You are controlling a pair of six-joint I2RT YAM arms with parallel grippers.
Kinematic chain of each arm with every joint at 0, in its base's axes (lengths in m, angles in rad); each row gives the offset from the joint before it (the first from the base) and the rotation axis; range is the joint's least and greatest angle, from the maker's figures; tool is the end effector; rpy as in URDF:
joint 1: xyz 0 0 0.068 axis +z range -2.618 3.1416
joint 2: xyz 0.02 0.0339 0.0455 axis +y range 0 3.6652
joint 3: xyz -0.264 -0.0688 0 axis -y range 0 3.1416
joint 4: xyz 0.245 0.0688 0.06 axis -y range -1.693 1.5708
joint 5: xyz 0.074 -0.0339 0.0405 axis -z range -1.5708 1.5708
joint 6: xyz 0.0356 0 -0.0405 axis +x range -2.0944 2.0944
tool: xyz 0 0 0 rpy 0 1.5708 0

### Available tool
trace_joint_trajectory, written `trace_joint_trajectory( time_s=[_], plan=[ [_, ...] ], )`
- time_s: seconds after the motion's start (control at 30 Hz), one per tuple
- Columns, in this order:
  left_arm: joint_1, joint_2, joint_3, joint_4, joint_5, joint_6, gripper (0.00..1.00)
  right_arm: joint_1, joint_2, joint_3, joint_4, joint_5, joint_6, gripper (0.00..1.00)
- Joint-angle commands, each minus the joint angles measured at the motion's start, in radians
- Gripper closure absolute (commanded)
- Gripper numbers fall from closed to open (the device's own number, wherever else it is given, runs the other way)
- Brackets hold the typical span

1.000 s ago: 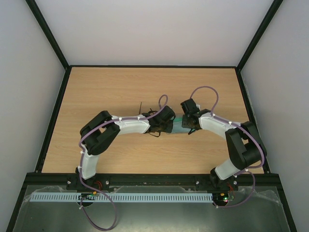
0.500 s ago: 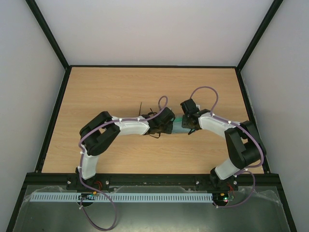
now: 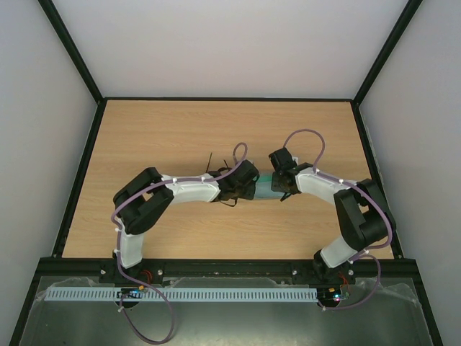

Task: Organize the sunglasses
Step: Place the glasses cleaning cloth in the sunglasses case.

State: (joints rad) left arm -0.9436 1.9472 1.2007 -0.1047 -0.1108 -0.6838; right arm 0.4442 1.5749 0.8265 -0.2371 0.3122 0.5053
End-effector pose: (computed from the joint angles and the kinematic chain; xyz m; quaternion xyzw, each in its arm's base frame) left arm 0.2436 -0.3294 0.1544 0.1017 0.9292 -0.2199 0.2791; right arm 0.2765 0.1195 0.1648 0.0737 0.9440 -0.0021 0.3215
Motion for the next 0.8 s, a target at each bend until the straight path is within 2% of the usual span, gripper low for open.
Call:
trace_joint_trajectory(
  time_s=[0.0,0.1,0.2,0.3,0.57,0.77],
  plan=[
    [-0.005,-0.034,-0.013,-0.037,-0.021,0.0,0.73,-0.005,0.015,-0.007,-0.011,0.011,0.012,0.99],
    [-0.007,-0.034,-0.015,-0.036,-0.02,-0.002,0.73,-0.005,0.019,-0.005,-0.011,0.009,0.01,0.98],
    [-0.01,-0.044,-0.016,-0.041,-0.025,-0.005,0.72,-0.006,0.006,-0.007,-0.013,0.01,0.011,0.79],
    [-0.01,-0.057,-0.016,-0.045,-0.029,-0.005,0.72,-0.006,-0.015,-0.008,-0.021,0.023,0.01,0.7],
    [-0.016,-0.098,-0.017,-0.068,-0.047,-0.005,0.72,-0.006,-0.097,-0.037,-0.015,-0.017,0.015,0.67],
    [-0.033,-0.13,-0.02,-0.069,-0.046,-0.009,0.73,0.0,-0.163,-0.098,0.064,-0.14,0.013,0.73]
  ],
)
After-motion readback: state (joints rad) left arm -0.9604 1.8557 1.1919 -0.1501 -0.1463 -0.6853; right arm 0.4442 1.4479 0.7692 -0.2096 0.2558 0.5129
